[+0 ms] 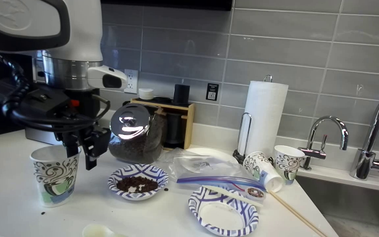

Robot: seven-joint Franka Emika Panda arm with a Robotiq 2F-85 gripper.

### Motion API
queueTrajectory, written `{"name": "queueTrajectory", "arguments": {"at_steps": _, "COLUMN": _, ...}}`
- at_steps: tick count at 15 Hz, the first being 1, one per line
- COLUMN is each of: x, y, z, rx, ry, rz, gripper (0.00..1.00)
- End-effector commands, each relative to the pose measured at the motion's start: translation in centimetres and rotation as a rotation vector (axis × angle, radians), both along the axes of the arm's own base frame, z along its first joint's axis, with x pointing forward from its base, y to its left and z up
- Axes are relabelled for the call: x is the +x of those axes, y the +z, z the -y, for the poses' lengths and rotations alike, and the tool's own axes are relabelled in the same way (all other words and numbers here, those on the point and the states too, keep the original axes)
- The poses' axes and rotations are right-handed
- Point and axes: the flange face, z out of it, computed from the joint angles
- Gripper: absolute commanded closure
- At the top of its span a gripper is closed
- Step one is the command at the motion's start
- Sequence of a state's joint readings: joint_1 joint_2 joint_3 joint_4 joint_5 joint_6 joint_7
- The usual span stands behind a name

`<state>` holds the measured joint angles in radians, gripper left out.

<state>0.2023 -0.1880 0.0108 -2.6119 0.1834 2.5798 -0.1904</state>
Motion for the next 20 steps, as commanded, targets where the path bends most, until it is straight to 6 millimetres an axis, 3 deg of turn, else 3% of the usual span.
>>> {"name": "queueTrajectory", "arguments": {"at_steps": 1, "x": 0.9, "y": -0.6, "z": -0.8, "rx": 0.025, "ry": 0.007, "rz": -0.043, "gripper": 0.75}}
{"name": "queueTrajectory", "arguments": {"at_steps": 4, "x": 1.2, "y": -0.6, "z": -1.5, "rx": 0.045, "ry": -0.004, "rz": -0.048, "gripper": 0.98}}
{"name": "queueTrajectory", "arguments": {"at_steps": 5, "x": 1.2, "y": -0.3, "z": -1.6, "rx": 0.052, "ry": -0.008, "rz": -0.044, "gripper": 1.0}}
{"name": "queueTrajectory", "arguments": {"at_steps": 11, "x": 1.0, "y": 3.0, "z": -0.6, "rx": 0.057, "ry": -0.036, "rz": 0.037, "gripper": 0.99}}
{"name": "queueTrajectory", "arguments": {"at_steps": 16, "x": 0.2, "y": 6.4, "z": 2.1, "rx": -0.024, "ry": -0.065, "rz": 0.14, "gripper": 0.99}}
{"name": "queueTrajectory", "arguments": {"at_steps": 20, "x": -0.7, "y": 8.8, "z": 4.4, "rx": -0.187, "ry": -0.058, "rz": 0.233, "gripper": 0.99}}
